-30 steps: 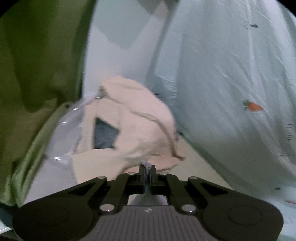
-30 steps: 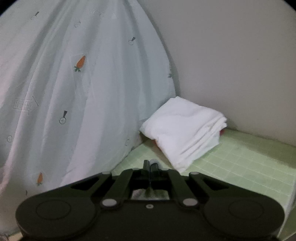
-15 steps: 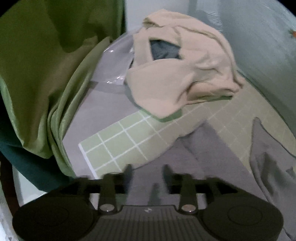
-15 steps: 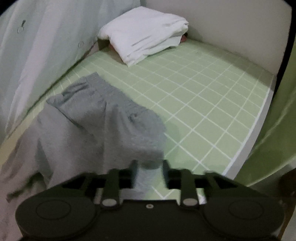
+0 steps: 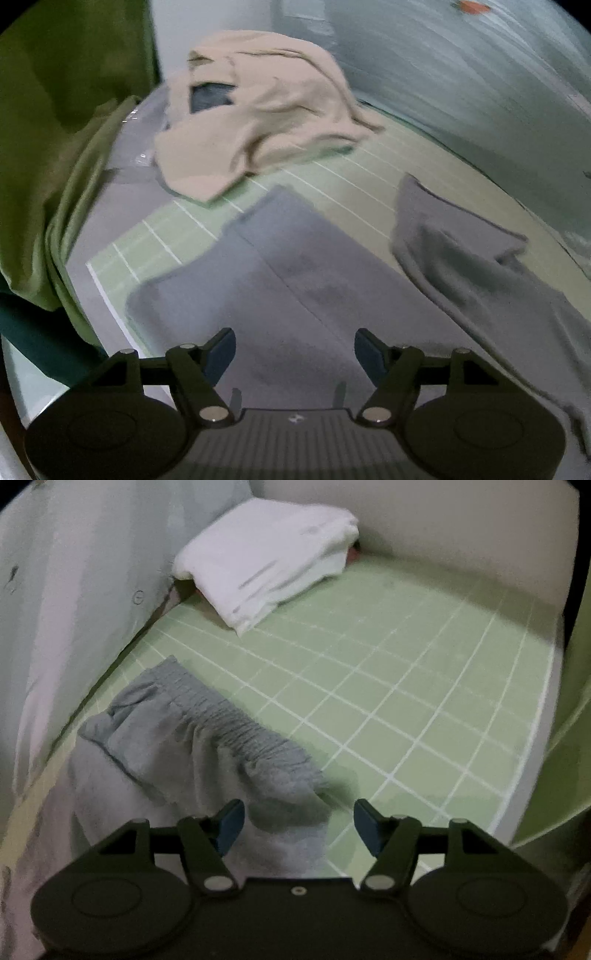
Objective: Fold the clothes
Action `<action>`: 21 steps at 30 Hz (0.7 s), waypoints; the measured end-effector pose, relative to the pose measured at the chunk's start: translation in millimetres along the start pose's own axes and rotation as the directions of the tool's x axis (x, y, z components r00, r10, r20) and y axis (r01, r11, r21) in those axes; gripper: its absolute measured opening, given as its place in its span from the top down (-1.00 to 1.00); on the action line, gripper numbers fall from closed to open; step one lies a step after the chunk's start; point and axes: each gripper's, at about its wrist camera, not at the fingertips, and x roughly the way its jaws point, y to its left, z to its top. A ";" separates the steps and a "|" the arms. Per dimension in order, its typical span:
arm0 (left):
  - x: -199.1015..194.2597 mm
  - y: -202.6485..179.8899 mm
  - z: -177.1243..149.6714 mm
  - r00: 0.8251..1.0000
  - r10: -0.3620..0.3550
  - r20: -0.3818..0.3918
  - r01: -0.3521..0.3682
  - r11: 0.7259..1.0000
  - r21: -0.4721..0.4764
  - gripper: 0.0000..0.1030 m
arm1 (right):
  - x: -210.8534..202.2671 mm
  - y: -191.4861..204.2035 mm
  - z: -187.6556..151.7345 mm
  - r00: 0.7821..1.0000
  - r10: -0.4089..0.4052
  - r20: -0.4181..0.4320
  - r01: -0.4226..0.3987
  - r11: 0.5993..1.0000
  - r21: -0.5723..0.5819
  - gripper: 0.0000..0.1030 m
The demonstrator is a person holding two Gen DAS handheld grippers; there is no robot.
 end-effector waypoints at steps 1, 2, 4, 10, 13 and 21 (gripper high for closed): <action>-2.7 -7.8 -6.3 1.000 -0.004 -0.003 0.004 1.000 0.008 -0.45 | 3.5 -2.8 1.9 1.000 0.018 -0.015 -0.017 0.999 0.028 -0.31; -5.0 -15.0 -11.9 1.000 -0.005 -0.007 0.005 1.000 0.016 -0.46 | 7.1 -5.7 3.8 0.999 0.036 -0.030 -0.034 0.998 0.057 -0.32; -8.8 -29.7 -24.2 1.000 -0.005 -0.017 0.006 1.000 0.028 -0.47 | 14.2 -11.4 7.6 0.996 0.074 -0.058 -0.067 0.991 0.114 -0.34; -19.2 -67.3 -56.6 0.999 -0.001 -0.037 0.004 0.997 0.083 -0.48 | 31.9 -12.6 14.1 0.979 0.162 -0.124 -0.139 0.975 0.174 0.11; -23.6 -78.1 -69.1 0.999 0.010 -0.037 -0.006 0.993 0.114 -0.48 | 28.7 0.8 18.0 0.981 0.158 -0.112 -0.156 0.987 0.023 0.84; -29.0 -84.8 -76.9 0.998 0.045 -0.050 -0.037 0.988 0.151 -0.49 | -1.7 1.8 27.5 0.998 -0.012 0.063 0.024 0.979 -0.200 0.84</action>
